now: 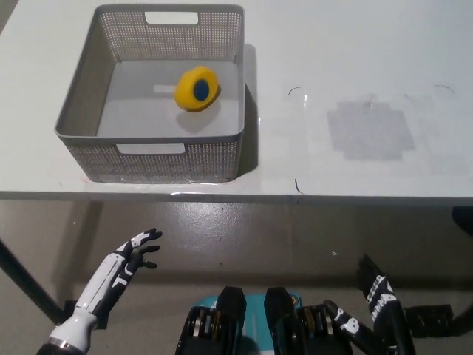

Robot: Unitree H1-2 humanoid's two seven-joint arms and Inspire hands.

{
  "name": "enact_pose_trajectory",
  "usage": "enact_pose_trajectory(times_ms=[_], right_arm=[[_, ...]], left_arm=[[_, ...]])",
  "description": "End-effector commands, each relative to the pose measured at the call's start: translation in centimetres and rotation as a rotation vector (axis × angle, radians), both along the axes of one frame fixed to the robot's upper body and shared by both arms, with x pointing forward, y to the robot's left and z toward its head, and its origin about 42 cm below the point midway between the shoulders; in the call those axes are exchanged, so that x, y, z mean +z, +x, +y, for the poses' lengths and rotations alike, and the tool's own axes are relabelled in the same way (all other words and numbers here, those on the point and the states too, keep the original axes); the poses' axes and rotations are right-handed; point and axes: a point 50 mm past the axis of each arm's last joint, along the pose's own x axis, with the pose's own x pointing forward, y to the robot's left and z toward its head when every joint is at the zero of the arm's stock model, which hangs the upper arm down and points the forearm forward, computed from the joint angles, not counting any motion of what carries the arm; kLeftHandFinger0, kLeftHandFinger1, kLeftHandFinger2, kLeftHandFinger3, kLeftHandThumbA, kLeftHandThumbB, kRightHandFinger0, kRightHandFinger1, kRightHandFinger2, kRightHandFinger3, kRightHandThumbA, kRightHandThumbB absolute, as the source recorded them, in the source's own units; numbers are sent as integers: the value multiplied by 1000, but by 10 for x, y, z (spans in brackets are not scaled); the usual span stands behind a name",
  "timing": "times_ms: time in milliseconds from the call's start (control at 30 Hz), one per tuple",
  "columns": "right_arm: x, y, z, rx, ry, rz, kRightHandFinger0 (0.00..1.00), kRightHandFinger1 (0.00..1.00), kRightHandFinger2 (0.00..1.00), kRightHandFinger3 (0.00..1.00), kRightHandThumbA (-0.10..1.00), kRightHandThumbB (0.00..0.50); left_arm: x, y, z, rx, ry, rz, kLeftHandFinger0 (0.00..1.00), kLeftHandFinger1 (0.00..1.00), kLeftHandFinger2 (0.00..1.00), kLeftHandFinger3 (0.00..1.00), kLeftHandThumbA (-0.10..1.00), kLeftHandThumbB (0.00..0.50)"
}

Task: Use the right hand to pick up a yellow duck toy and place it into a container on the left hand side

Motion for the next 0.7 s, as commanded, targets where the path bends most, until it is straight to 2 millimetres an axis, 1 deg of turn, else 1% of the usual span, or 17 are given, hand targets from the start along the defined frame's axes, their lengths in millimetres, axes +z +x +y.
enact_pose_trajectory(times_ms=[0, 133, 233, 267, 300, 333, 367, 400, 433, 467, 533, 600, 633, 667], right_arm=[[12, 10, -7, -7, 31, -156, 1000, 1000, 1000, 1000, 1000, 304], [12, 12, -7, 9, 34, -155, 1000, 1000, 1000, 1000, 1000, 294], [11, 15, -7, 15, 34, -154, 1000, 1000, 1000, 1000, 1000, 301], [11, 15, -7, 15, 31, -153, 1000, 1000, 1000, 1000, 1000, 307], [11, 14, -7, 15, 30, -153, 1000, 1000, 1000, 1000, 1000, 306], [11, 13, -8, 15, 30, -152, 1000, 1000, 1000, 1000, 1000, 306], [10, 13, -9, 15, 30, -151, 1000, 1000, 1000, 1000, 1000, 307], [10, 12, -9, 17, 37, -149, 1000, 1000, 1000, 1000, 1000, 312], [9, 11, -10, 23, 42, -148, 1000, 1000, 1000, 1000, 1000, 310], [9, 11, -11, 32, 45, -149, 1000, 1000, 1000, 1000, 1000, 310], [9, 14, -12, 43, 39, -149, 1000, 1000, 1000, 1000, 1000, 321], [9, 14, -12, 52, 27, -149, 1000, 1000, 1000, 1000, 1000, 321], [9, 14, -13, 57, 21, -150, 1000, 1000, 1000, 1000, 1000, 313], [9, 14, -13, 59, 19, -150, 1000, 1000, 1000, 1000, 1000, 310]], left_arm=[[15, 8, 8, 2, -8, -93, 708, 832, 988, 1000, 1000, 255], [14, 6, 9, 16, -16, -92, 706, 831, 988, 1000, 1000, 251], [14, 6, 8, 20, -19, -97, 712, 842, 1000, 1000, 1000, 245], [13, 5, 7, 21, -18, -98, 756, 873, 1000, 1000, 1000, 242], [12, 4, 6, 22, -19, -98, 765, 879, 1000, 1000, 1000, 244], [11, 2, 4, 28, -35, -83, 828, 935, 1000, 1000, 1000, 240], [11, 1, 3, 31, -47, -73, 860, 958, 1000, 1000, 1000, 243], [9, -3, -2, 42, -108, -20, 1000, 1000, 1000, 1000, 1000, 226], [7, -7, -6, 47, -164, 26, 1000, 1000, 1000, 1000, 1000, 201], [4, -12, -11, 53, -215, 66, 1000, 1000, 1000, 1000, 1000, 186], [2, -15, -14, 63, -242, 85, 1000, 1000, 1000, 1000, 1000, 160], [-1, -18, -14, 70, -249, 90, 1000, 1000, 1000, 1000, 1000, 157], [-3, -18, -14, 73, -251, 92, 1000, 1000, 1000, 1000, 1000, 160], [-3, -19, -15, 76, -254, 96, 1000, 1000, 1000, 1000, 1000, 173]])
